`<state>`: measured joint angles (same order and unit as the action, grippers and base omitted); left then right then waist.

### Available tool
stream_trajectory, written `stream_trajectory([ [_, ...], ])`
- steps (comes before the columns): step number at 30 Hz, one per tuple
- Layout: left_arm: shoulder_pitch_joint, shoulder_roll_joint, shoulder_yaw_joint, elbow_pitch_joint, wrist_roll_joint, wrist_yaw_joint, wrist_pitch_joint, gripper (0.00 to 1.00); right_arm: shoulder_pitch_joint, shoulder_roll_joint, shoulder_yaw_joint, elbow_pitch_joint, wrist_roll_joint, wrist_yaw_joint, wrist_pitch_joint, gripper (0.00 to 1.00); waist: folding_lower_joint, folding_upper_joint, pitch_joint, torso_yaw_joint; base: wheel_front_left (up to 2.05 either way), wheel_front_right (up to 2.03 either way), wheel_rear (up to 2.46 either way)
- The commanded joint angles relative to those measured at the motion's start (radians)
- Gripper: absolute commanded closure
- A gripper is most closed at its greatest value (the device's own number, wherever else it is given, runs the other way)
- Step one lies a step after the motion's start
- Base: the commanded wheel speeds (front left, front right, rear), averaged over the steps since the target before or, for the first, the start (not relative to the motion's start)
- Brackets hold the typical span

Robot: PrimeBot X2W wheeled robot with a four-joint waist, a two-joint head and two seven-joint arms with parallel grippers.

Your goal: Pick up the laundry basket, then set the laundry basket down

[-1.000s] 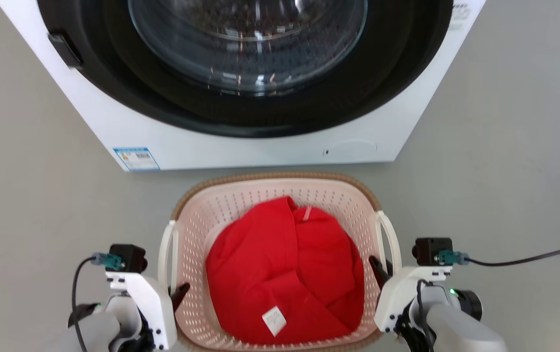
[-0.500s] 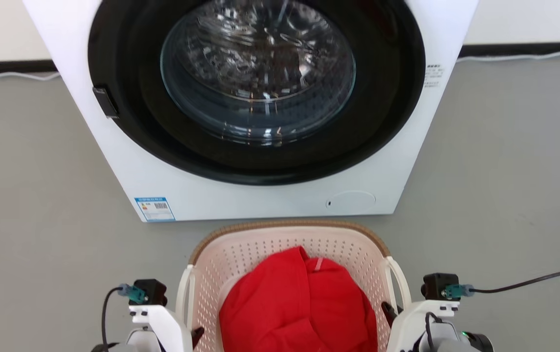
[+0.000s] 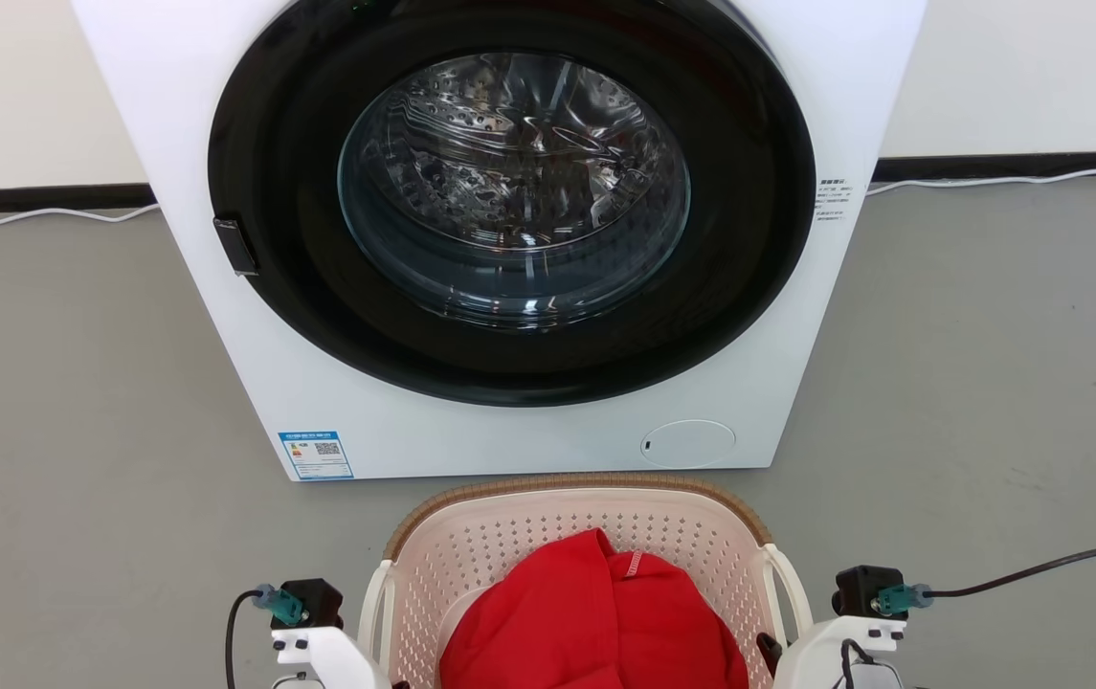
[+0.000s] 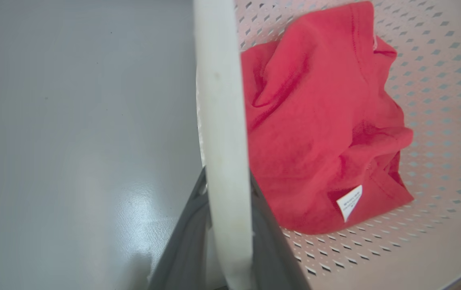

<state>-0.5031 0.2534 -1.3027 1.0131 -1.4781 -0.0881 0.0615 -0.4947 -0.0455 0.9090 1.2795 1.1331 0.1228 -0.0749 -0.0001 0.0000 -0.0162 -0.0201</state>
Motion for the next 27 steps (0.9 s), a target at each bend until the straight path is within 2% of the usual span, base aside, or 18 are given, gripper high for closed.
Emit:
stream_trajectory([
  [1,-0.032,0.027,0.026,0.004,-0.003,-0.004,-0.012,1.00,-0.006,-0.005,0.014,-0.004,0.006,0.008,-0.001,1.00,0.0001,0.0000,0.000,-0.001,0.00,0.00,0.00],
  [27,-0.038,0.002,0.028,0.052,0.003,-0.028,-0.014,1.00,-0.020,-0.005,0.103,0.002,0.076,0.008,-0.010,1.00,0.0001,0.0000,0.009,-0.006,0.00,0.00,0.00],
])
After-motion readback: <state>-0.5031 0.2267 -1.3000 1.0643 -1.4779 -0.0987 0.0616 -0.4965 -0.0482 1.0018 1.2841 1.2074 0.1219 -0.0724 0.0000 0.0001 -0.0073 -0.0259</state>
